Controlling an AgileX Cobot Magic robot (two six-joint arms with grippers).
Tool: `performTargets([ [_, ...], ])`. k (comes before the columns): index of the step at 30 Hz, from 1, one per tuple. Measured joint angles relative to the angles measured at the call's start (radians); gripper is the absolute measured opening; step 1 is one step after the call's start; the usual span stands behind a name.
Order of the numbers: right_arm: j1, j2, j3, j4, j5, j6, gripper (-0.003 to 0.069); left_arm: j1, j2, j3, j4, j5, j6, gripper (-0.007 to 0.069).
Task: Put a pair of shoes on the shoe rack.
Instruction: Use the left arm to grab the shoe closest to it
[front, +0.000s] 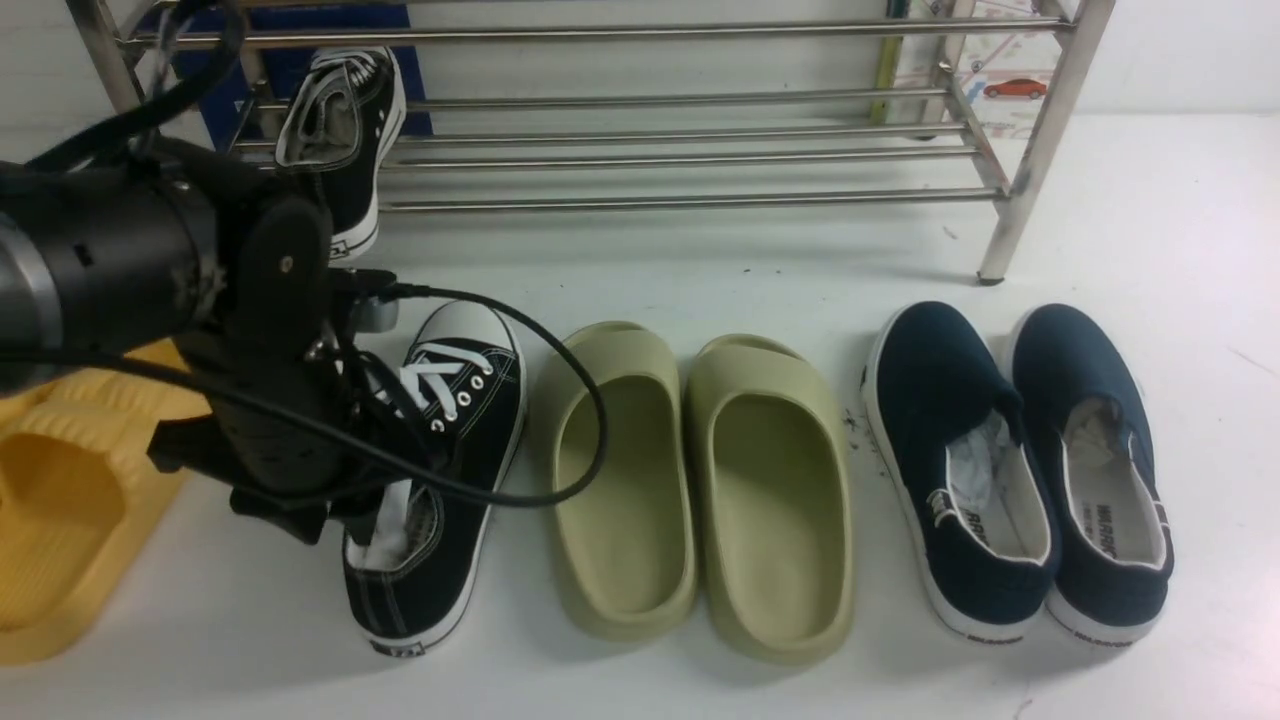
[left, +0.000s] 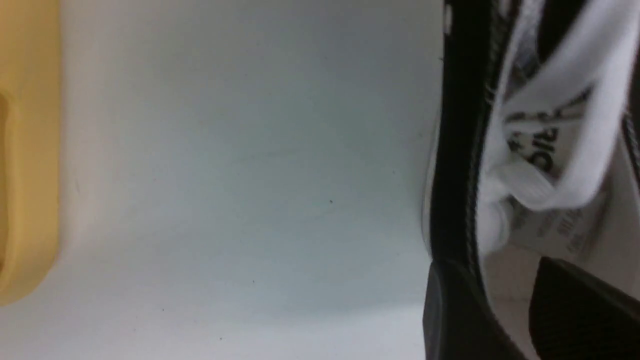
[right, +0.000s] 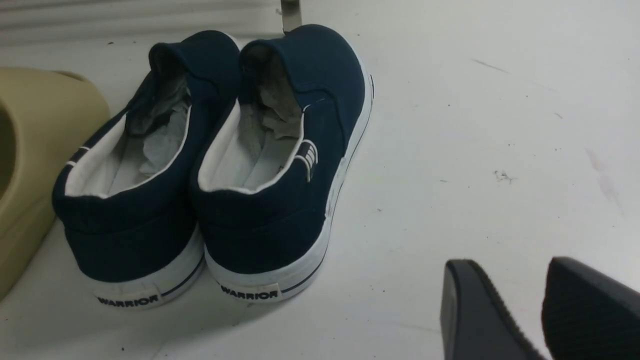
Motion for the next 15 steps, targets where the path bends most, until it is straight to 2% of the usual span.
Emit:
performTargets([
  [10,0.000,0.000,0.000,0.000,0.000,0.000,0.0246,0.036,0.125,0.000,-0.022,-0.063,-0.004,0.0233],
  [15,0.000,0.000,0.000,0.000,0.000,0.000,0.0246,0.037,0.130,-0.002,-0.025,-0.074,-0.004,0.0144],
])
